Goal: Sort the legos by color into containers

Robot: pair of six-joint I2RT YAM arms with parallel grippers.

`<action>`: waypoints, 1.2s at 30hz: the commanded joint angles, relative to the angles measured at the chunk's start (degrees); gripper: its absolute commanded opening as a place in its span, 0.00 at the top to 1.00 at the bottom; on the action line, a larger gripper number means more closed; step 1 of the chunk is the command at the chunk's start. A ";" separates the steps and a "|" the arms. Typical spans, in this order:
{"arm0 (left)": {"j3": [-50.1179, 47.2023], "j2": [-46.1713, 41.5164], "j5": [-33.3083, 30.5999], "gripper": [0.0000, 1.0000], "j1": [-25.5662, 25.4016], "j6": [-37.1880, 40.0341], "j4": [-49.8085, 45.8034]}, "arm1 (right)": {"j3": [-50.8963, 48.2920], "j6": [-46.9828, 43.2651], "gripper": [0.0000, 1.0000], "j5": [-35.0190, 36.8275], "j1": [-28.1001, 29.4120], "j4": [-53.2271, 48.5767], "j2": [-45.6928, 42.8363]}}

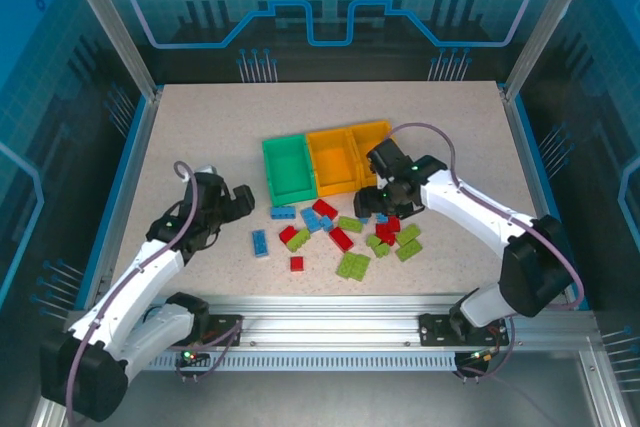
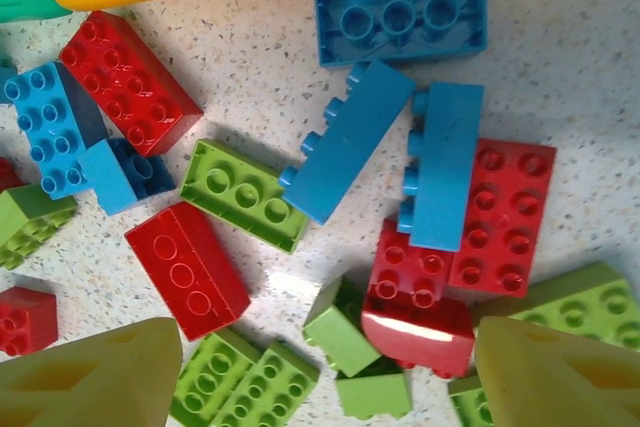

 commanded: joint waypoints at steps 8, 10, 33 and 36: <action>-1.97 1.86 -2.48 0.01 -3.93 -6.55 -4.40 | 7.16 8.51 0.30 1.76 2.19 -3.86 12.43; -2.41 1.93 -2.23 0.01 -4.34 -6.67 -4.06 | 8.08 8.78 0.31 1.80 2.21 -3.58 14.44; -2.94 3.18 -2.13 0.01 -5.78 -6.61 -3.46 | 12.15 9.39 0.54 3.00 1.69 -4.98 24.22; -3.29 3.13 -2.18 0.01 -6.09 -6.96 -3.38 | 12.03 9.39 0.62 3.47 1.52 -4.90 24.09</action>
